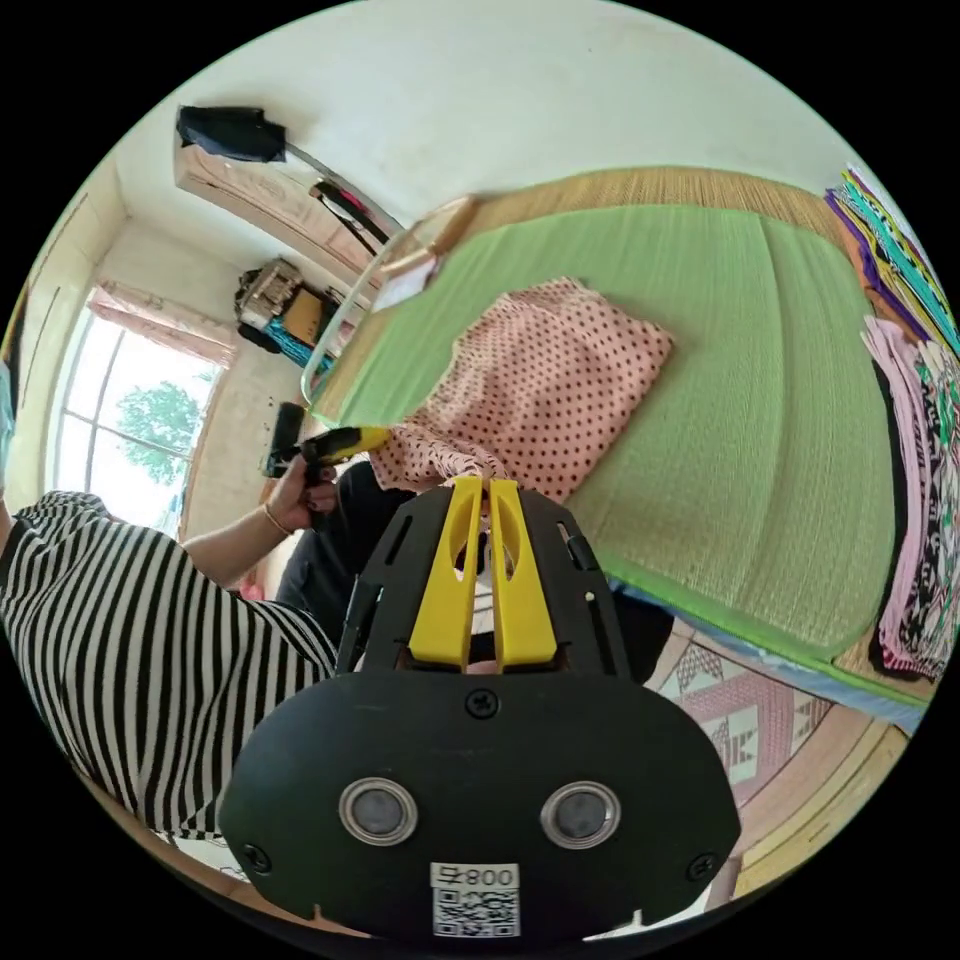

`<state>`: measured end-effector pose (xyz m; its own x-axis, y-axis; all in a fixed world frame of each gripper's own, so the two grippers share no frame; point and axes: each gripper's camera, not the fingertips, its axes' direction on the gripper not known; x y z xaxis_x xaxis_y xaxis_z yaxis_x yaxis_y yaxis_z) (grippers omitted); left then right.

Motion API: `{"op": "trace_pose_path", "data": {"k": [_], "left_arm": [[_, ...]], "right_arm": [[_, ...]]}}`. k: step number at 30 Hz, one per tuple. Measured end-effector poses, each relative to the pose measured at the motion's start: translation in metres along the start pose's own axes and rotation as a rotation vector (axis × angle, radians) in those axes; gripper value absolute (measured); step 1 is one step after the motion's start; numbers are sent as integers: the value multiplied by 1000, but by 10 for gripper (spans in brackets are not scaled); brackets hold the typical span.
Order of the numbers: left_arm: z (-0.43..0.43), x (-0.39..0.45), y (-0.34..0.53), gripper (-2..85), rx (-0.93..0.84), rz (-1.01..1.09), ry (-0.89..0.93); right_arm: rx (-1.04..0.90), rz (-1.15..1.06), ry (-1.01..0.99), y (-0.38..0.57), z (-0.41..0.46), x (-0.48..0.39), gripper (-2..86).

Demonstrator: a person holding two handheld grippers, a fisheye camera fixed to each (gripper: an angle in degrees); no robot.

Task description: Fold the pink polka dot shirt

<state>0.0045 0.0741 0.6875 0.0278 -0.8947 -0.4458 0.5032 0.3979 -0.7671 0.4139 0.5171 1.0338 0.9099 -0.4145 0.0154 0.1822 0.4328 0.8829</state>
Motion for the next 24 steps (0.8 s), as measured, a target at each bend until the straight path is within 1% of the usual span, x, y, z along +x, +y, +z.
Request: {"op": "trace_pose_path", "data": {"k": [1, 2, 5, 8, 12, 14, 17, 21, 24], "left_arm": [[-18, -1, 4, 57, 28, -8, 4], [-27, -1, 5, 58, 40, -11, 3], [-66, 1, 4, 59, 83, -10, -20], [-94, 2, -7, 60, 101, -9, -52], [-112, 8, -35, 63, 68, 20, -107], [-114, 12, -50, 67, 46, 34, -132], [-113, 23, -79, 74, -10, 83, -186], [-101, 43, -124, 84, -109, 161, -270], [-88, 58, -153, 91, -187, 213, -342]], "right_arm": [[-33, 66, 52, 5, 9, 6, 11], [-42, 90, 60, 7, 11, 9, 13], [6, 139, 102, 8, 11, 7, 27], [22, 87, 135, -16, 24, -19, 60], [-50, -29, 181, -63, 66, -62, 77], [-72, -62, 152, -79, 83, -73, 76], [-140, -103, 47, -100, 122, -88, 77], [-309, -174, -2, -118, 195, -115, 79], [-365, -145, -37, -130, 232, -118, 79]]}}
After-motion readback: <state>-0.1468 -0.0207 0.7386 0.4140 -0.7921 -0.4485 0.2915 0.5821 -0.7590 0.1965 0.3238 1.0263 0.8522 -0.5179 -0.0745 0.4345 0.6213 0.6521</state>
